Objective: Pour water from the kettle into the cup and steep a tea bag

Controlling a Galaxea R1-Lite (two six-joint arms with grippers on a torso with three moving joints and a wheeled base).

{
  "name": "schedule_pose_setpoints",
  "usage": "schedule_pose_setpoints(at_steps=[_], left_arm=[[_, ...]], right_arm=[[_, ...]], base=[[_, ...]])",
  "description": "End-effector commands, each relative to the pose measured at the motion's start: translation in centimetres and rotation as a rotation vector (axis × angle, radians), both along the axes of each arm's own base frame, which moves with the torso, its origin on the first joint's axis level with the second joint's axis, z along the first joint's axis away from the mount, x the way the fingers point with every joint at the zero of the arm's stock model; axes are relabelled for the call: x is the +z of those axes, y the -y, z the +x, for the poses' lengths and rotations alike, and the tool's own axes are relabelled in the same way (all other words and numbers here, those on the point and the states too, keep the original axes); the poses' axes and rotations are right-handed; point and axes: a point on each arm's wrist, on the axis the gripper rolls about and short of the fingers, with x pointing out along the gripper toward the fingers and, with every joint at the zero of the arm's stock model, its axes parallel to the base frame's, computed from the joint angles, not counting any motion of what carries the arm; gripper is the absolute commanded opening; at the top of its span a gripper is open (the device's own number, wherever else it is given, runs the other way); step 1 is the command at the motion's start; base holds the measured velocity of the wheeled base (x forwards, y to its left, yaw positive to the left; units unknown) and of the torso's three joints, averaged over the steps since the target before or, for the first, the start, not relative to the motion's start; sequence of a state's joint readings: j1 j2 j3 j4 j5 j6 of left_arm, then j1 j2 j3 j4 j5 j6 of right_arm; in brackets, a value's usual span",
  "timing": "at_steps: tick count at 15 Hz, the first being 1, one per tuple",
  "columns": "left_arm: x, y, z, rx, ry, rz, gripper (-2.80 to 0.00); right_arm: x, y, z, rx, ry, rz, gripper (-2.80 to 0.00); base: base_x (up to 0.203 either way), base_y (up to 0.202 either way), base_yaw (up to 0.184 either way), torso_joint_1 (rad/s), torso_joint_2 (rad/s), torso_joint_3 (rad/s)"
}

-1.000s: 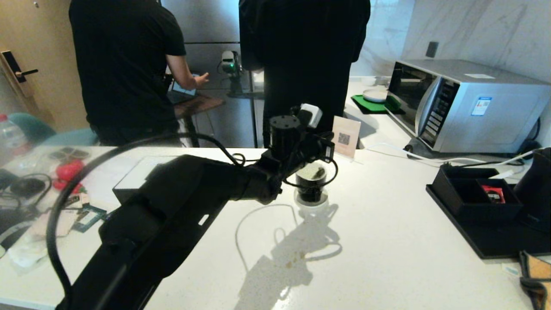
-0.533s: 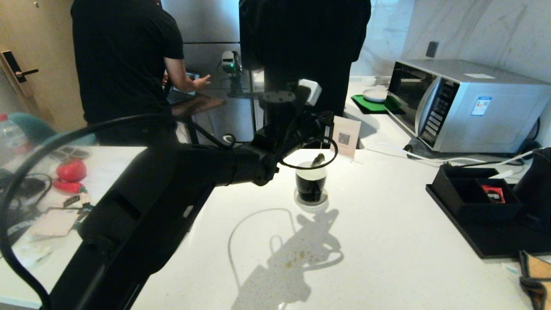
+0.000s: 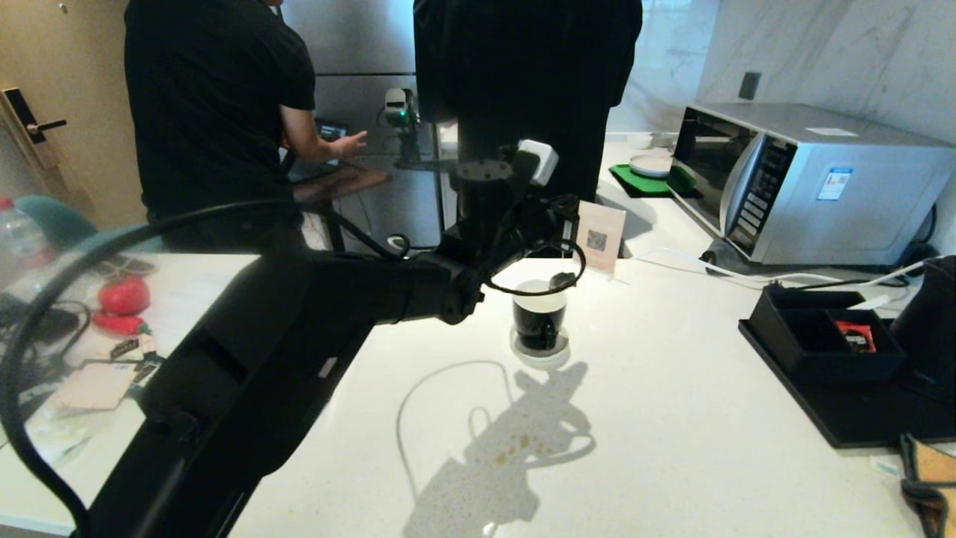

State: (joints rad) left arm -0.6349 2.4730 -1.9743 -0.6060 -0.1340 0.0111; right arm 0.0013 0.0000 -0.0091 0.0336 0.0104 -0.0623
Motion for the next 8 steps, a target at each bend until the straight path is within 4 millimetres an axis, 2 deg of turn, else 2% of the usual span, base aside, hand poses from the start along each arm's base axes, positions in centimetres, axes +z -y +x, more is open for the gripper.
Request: schedule_pose_setpoints(at_steps=[1, 8], left_arm=[[-1.1, 0.3, 0.3, -0.003, -0.012, 0.010, -2.80], [-3.1, 0.5, 0.8, 0.001, -0.040, 0.033, -2.80]], right_arm=[[0.0, 0.0, 0.0, 0.001, -0.001, -0.001, -2.80], [0.0, 0.0, 0.0, 0.001, 0.000, -0.001, -2.80]], base=[[0.000, 0.000, 0.000, 0.000, 0.00, 0.000], [0.000, 0.000, 0.000, 0.000, 0.00, 0.000]])
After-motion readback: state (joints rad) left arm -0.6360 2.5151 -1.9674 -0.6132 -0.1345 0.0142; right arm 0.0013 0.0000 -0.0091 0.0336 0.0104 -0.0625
